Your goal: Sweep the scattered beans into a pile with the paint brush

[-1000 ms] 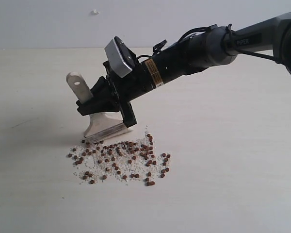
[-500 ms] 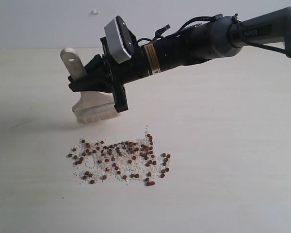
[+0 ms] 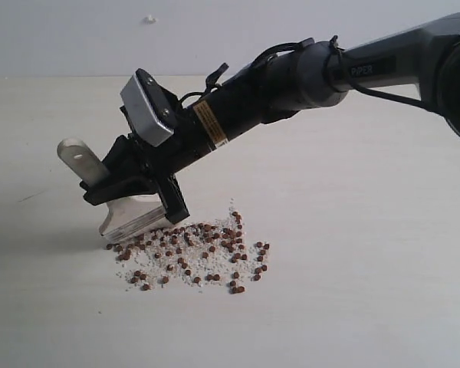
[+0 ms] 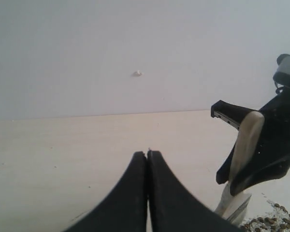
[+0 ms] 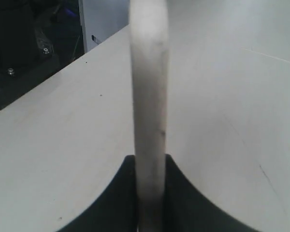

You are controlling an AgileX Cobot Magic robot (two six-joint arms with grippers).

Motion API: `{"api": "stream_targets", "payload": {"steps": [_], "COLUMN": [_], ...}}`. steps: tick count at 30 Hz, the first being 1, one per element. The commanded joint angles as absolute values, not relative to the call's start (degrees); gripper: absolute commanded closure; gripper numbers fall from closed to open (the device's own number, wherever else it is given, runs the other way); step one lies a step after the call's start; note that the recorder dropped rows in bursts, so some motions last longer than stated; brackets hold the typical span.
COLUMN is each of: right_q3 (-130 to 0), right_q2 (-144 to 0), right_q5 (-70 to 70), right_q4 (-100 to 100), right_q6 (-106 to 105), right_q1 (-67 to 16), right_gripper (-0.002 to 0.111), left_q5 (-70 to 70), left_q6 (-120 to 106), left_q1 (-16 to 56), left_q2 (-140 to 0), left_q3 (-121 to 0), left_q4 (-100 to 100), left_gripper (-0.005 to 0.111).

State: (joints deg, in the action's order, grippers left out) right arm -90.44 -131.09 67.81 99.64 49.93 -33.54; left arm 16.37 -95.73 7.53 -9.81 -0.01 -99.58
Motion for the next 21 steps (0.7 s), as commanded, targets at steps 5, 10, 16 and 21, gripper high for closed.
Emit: {"api": "stream_targets", "payload": {"steps": [5, 10, 16, 21], "right_q3": [-90.35, -90.35, -90.09, -88.21], "right_q2": [-122.14, -117.16, -115.38, -115.35], "right_q5": [62.36, 51.95, 27.08, 2.78], "right_q4": [97.03, 95.18, 99.46, 99.95], "right_q6": [50.46, 65.39, 94.41, 113.27], "right_q1": [-33.63, -34.3, -38.02, -44.62], "right_gripper": [0.108, 0.108, 0.108, 0.108], "left_q5": [16.69, 16.69, 16.69, 16.69], "left_q6": [-95.69, -95.69, -95.69, -95.69], "left_q1": [7.37, 7.37, 7.37, 7.37], "left_q2": [-9.35, -9.35, -9.35, -9.35], "left_q3": [0.0, 0.0, 0.0, 0.0], "left_q4": [-99.95, -99.95, -99.95, -99.95], "left_gripper": [0.107, 0.107, 0.107, 0.107]}}
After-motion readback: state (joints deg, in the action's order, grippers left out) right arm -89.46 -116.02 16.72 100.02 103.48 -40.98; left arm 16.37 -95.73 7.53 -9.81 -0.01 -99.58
